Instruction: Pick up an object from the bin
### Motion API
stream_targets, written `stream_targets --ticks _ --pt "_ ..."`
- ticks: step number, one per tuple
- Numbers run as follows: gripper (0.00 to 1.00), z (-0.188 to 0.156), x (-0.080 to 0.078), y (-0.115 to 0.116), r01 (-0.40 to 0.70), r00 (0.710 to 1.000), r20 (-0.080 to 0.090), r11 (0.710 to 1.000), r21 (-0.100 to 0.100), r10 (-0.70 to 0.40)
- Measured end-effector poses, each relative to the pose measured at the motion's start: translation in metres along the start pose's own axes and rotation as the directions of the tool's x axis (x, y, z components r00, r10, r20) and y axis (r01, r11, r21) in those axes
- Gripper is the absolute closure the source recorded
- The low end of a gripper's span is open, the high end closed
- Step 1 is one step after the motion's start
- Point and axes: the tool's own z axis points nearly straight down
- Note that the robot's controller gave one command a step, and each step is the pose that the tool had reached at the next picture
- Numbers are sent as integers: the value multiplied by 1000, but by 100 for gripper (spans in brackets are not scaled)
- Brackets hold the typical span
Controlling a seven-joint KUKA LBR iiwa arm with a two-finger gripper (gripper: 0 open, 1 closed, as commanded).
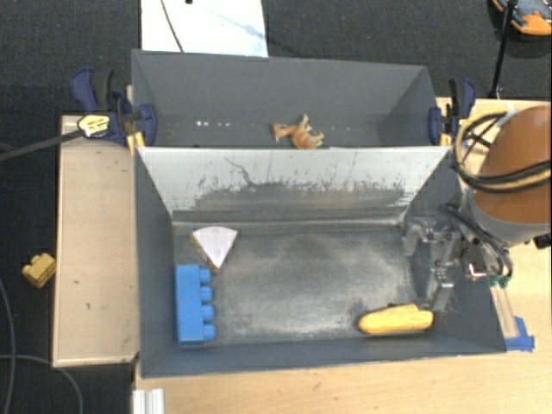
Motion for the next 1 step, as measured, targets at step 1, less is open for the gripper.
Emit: stream_targets --ticks 1 --pt "0 -4 -2 0 3 1000 8 1000 1 -3"
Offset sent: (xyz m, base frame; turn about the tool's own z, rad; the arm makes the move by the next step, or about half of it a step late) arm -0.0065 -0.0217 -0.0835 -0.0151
